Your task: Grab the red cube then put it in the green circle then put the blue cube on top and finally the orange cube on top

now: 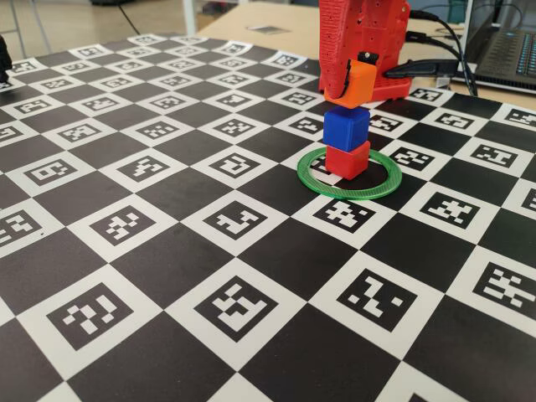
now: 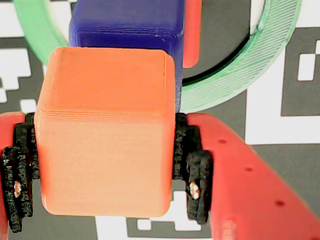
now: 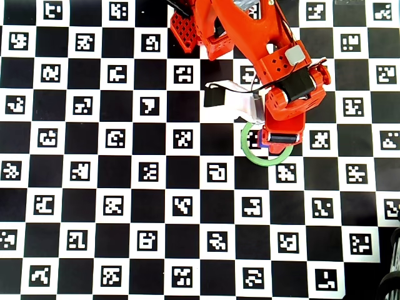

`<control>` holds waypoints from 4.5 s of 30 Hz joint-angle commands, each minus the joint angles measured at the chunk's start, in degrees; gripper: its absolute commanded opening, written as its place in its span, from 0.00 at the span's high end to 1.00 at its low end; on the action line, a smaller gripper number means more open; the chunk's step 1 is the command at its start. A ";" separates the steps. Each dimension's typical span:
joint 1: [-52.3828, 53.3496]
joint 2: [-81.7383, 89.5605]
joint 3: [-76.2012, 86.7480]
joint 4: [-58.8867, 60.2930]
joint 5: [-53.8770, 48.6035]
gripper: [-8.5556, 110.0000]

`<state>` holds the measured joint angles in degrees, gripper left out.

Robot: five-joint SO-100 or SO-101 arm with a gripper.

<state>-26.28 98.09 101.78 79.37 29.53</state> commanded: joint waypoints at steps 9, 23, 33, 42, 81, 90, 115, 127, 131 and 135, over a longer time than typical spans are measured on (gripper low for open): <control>-0.62 0.09 0.88 -1.14 -0.35 0.91; -1.05 0.18 1.23 -1.58 -0.44 0.91; -1.05 0.09 1.41 -1.93 -0.35 0.91; -1.32 0.09 1.58 -2.02 -0.26 0.89; -2.55 2.72 0.18 1.23 0.88 0.67; -2.29 4.48 -5.98 6.33 0.26 0.67; 22.41 26.54 7.12 -3.69 -17.58 0.98; 26.63 47.02 40.61 -28.65 -72.69 0.98; 26.54 53.17 52.03 -32.70 -90.26 0.98; 28.39 60.03 63.46 -40.25 -98.88 0.98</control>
<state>0.62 152.23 161.89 44.65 -61.00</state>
